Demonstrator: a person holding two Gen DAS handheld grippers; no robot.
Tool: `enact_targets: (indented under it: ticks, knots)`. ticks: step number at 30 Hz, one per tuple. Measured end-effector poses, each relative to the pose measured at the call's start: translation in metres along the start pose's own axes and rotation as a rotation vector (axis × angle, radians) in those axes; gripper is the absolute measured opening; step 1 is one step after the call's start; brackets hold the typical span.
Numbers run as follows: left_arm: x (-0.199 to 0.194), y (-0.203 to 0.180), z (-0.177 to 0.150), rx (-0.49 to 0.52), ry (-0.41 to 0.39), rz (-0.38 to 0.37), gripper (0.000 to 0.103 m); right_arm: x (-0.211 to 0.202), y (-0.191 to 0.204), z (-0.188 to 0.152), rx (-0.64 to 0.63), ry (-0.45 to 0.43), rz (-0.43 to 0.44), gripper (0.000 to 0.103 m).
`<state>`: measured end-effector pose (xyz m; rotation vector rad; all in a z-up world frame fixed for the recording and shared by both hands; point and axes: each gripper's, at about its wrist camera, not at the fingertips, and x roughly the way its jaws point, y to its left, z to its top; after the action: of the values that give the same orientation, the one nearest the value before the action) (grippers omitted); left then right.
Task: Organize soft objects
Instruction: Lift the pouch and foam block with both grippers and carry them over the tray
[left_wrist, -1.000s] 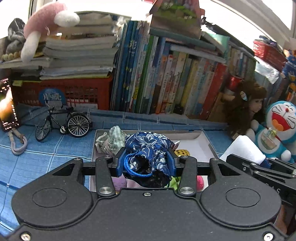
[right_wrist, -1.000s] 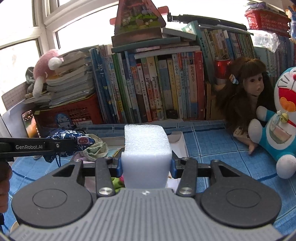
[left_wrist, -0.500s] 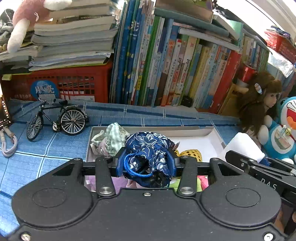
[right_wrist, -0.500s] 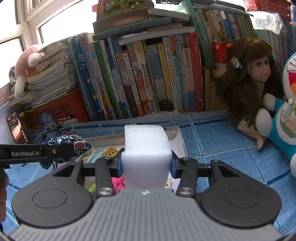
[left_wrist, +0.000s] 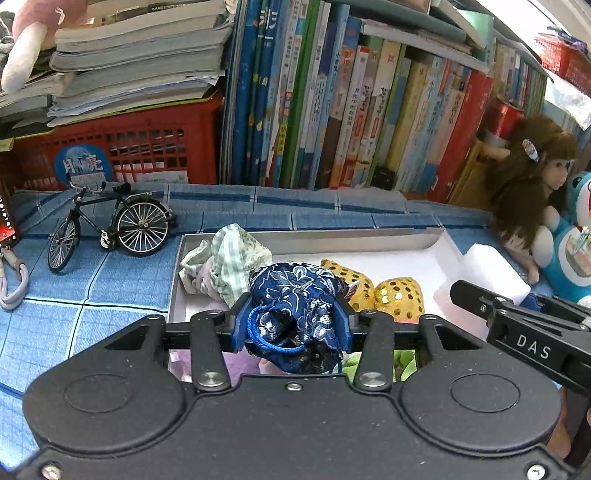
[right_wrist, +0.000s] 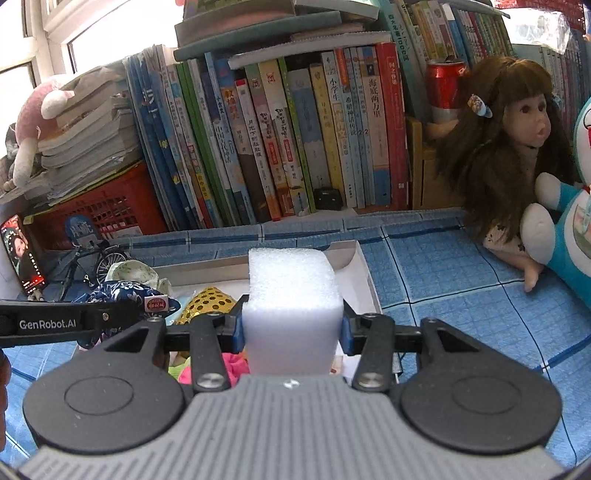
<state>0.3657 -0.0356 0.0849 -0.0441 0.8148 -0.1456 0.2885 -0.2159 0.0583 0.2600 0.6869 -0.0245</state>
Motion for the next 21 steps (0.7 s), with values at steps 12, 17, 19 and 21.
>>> enact_targets:
  ticks: [12,17,19,21]
  knots:
    - [0.014,0.004,-0.003,0.0,0.04,0.003,0.044,0.015,0.002,-0.004,0.013,0.029,0.013,0.052]
    - [0.018,0.007,-0.005,-0.001,0.058,0.001,0.045,0.019,0.003,-0.006,0.024,0.041,0.019,0.052]
    - [0.019,0.008,-0.006,0.002,0.061,0.0,0.045,0.021,0.003,-0.008,0.033,0.045,0.024,0.052]
    - [0.02,0.009,-0.006,-0.001,0.065,-0.001,0.045,0.023,0.003,-0.009,0.04,0.051,0.032,0.052]
